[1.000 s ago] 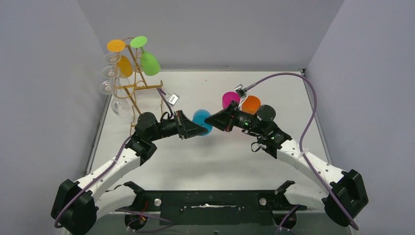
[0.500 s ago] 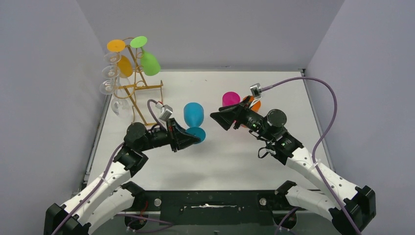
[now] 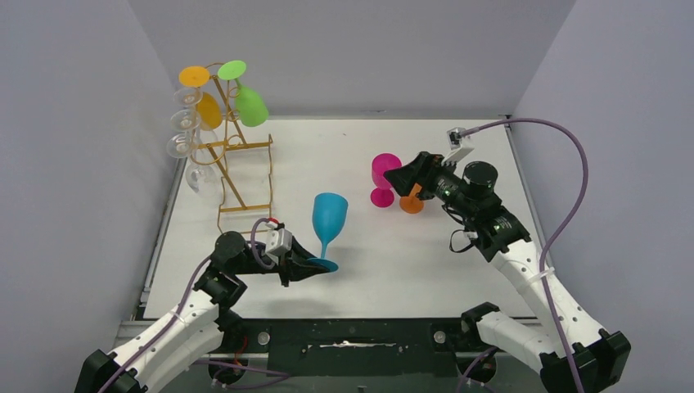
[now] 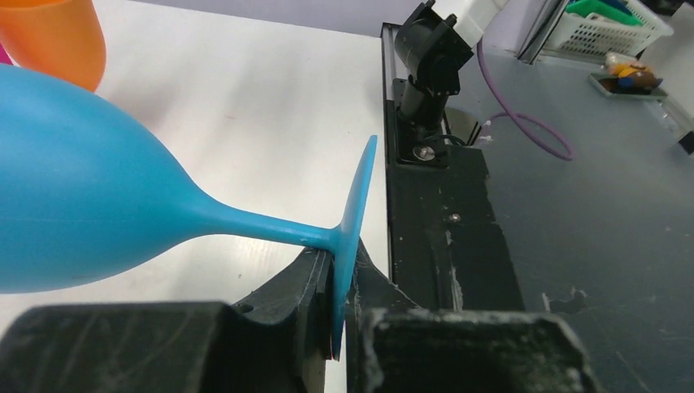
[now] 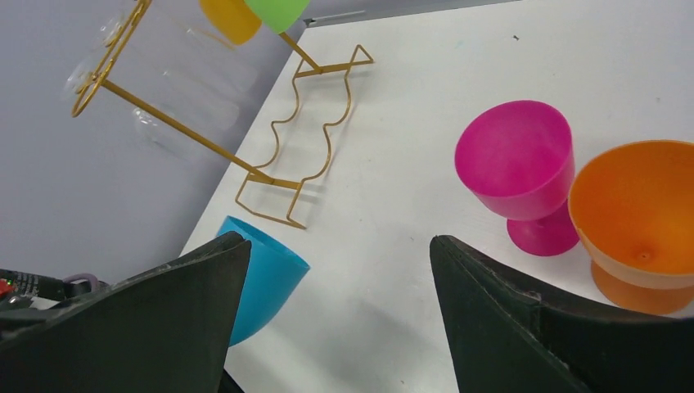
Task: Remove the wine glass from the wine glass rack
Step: Place the wine glass at the center of the board.
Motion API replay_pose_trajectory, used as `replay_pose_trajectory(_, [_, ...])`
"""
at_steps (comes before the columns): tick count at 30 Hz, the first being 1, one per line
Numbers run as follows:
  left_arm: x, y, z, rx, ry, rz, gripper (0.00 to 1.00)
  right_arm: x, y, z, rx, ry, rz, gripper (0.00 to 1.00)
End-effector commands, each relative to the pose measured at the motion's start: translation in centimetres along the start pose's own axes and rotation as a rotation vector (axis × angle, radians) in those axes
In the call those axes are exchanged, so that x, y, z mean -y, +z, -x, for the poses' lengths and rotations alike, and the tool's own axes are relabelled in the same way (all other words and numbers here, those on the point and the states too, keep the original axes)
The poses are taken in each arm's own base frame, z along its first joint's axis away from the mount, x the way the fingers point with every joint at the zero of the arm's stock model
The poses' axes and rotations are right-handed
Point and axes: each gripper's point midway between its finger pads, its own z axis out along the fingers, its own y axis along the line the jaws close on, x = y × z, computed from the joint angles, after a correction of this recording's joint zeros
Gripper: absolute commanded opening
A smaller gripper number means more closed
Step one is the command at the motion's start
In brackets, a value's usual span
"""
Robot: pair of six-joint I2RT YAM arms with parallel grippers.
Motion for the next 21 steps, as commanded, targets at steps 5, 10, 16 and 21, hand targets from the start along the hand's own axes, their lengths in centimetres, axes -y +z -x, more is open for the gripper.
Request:
replay_pose_trajectory(5, [-0.1,0.1,1.4,0.033,0.257,-0.039,0.0,-1.4,-0.6,0.8,-0.048,0.043,0.104,0.85])
replay_pose_trajectory(10, [1.2,0.0,2.0,0.022,0.317,-0.118,0.0,-2.8,-0.5,-0.3,-0.131,0.049,0.188,0.89])
replay_pose_trajectory(16, [-0.4,-0.4,-0.2,-0.098,0.392,-0.079,0.0,-3.0,0.3,-2.1,-0.252,0.093,0.223,0.86])
replay_pose_trajectory(21, [0.2,-0.6,-0.8,-0.11,0.395,-0.119,0.0,-4.0,1.0,-3.9,-0.329,0.14,0.264,0.81])
